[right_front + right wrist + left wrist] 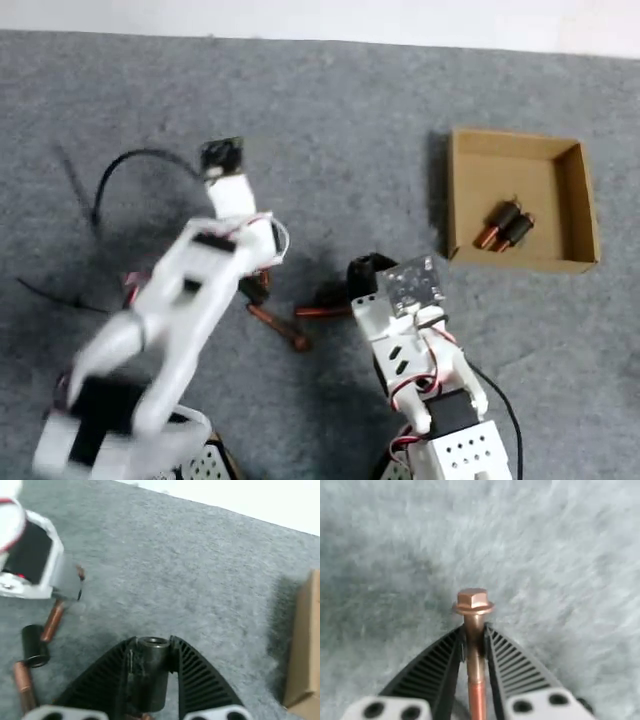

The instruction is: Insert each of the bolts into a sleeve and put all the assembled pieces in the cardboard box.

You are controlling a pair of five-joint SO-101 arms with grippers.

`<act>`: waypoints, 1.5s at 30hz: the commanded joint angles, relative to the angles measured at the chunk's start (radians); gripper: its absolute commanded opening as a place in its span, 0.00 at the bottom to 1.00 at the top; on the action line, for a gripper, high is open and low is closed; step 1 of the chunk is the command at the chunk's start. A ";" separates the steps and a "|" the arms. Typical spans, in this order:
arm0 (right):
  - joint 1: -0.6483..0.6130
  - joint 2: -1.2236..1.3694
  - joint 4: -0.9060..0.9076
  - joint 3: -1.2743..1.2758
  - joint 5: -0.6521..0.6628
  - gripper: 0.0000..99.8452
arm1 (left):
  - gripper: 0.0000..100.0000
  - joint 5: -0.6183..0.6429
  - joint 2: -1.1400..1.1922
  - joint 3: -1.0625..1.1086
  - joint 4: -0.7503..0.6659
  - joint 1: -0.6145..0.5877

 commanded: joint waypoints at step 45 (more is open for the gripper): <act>-0.285 -0.012 -0.096 0.070 0.295 0.01 | 0.01 0.354 -1.589 0.835 -0.127 0.176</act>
